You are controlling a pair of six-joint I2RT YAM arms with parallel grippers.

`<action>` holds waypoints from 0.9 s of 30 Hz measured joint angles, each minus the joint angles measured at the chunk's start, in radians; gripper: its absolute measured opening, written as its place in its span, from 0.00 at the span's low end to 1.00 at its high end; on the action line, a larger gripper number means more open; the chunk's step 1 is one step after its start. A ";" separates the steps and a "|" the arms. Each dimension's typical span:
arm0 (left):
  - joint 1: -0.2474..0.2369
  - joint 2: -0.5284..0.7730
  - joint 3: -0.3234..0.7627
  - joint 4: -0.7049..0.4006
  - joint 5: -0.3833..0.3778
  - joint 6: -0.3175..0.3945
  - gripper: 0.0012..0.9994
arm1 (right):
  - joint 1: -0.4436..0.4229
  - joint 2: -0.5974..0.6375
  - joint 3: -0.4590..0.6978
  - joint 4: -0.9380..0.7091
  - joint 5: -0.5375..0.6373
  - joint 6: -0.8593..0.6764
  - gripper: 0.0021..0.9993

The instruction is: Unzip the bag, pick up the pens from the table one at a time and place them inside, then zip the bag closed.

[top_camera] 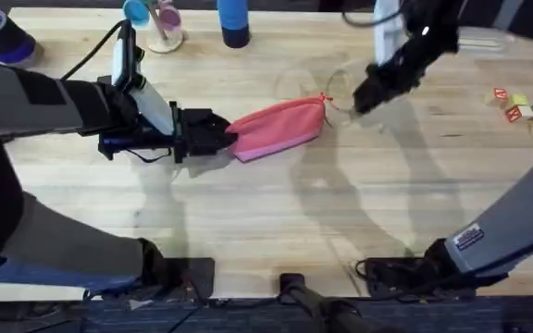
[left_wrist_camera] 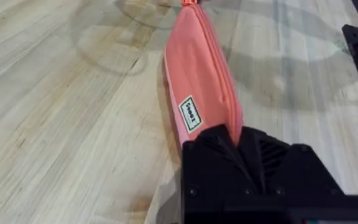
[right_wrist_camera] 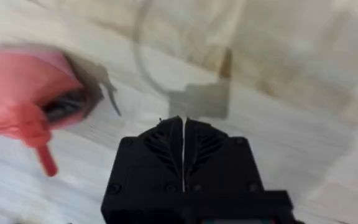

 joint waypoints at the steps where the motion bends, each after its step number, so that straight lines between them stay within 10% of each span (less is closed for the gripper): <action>1: 0.000 0.000 0.000 0.000 0.000 0.000 0.04 | 0.004 0.000 -0.031 0.012 0.003 0.004 0.03; 24: 0.000 0.000 0.000 0.000 0.000 0.000 0.04 | 0.048 -0.132 0.010 -0.013 0.007 0.007 0.03; 27: 0.000 0.000 0.000 0.000 0.000 0.000 0.04 | 0.069 -0.227 0.042 -0.013 0.007 -0.032 0.45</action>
